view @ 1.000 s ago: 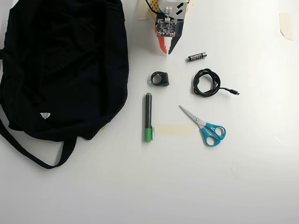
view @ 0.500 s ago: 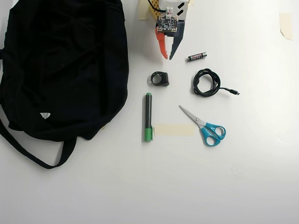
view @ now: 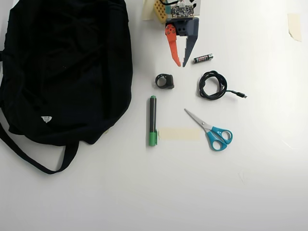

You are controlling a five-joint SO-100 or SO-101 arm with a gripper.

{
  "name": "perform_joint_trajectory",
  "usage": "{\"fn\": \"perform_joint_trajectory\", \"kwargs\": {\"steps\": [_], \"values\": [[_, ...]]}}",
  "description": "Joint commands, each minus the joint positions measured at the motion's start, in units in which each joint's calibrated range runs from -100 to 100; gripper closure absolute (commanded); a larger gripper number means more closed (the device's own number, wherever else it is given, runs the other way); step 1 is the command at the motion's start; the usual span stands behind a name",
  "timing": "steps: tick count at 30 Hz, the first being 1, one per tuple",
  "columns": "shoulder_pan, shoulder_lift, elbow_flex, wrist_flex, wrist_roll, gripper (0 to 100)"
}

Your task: Put the green marker into the black bag

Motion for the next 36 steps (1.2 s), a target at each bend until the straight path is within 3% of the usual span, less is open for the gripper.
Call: {"fn": "perform_joint_trajectory", "kwargs": {"steps": [1,22,36], "values": [[-0.28,3.89,-7.77,-1.13,0.12,97],[0.39,27.71,-33.92,-0.87,0.54,97],[0.84,36.26,-43.08,-0.7,0.54,97]]}}
